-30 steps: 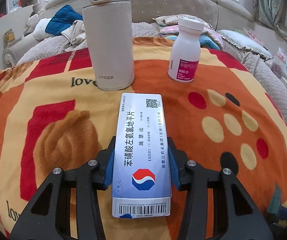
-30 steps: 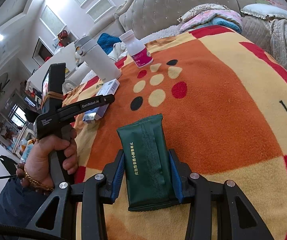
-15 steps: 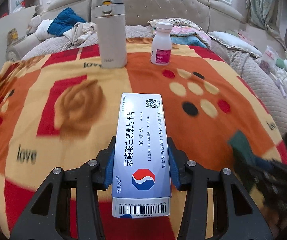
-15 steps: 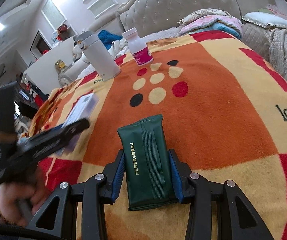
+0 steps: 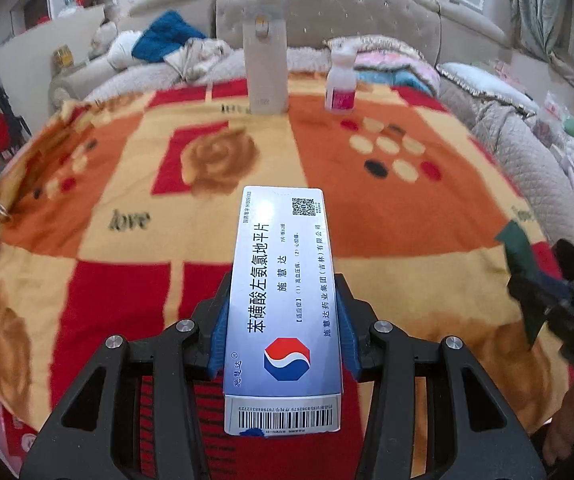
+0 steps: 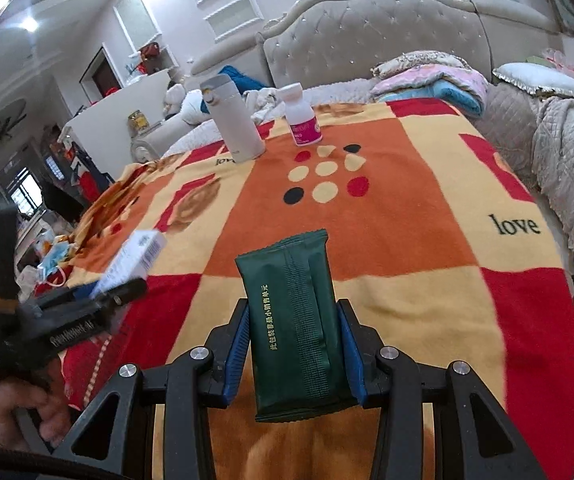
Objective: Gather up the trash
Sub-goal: 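Lift the green pouch and medicine box and carry both toward the black bin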
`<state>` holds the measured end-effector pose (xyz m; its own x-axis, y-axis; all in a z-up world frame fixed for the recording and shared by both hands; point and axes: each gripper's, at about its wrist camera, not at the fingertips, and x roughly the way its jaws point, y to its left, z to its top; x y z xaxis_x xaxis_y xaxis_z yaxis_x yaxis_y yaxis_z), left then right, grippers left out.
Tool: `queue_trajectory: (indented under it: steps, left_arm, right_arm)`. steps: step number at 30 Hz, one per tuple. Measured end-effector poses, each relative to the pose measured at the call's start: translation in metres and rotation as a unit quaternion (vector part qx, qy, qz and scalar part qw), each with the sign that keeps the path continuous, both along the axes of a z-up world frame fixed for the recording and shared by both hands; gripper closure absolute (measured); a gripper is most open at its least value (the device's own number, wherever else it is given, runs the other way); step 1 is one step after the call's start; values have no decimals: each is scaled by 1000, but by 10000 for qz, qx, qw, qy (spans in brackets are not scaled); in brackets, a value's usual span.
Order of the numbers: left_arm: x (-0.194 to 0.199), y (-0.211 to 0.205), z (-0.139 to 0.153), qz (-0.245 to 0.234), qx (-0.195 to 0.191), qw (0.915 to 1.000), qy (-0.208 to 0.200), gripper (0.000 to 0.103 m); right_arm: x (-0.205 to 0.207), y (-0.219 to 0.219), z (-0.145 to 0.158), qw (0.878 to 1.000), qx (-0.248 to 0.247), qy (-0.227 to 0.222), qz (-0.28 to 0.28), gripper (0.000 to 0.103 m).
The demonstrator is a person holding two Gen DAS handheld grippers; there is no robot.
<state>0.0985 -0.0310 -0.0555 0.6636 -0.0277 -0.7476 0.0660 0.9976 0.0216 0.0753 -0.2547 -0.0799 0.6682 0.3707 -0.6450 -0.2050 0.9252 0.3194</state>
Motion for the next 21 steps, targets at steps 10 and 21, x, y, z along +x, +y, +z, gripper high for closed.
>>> queue_trajectory:
  steps: [10, 21]
  left_arm:
    - [6, -54, 8, -231, 222, 9990, -319, 60]
    - [15, -136, -12, -862, 331, 9953, -295, 60]
  right_arm:
    - [-26, -42, 11, 9990, -101, -330, -271, 63]
    - [-68, -118, 17, 9925, -35, -581, -1077, 63]
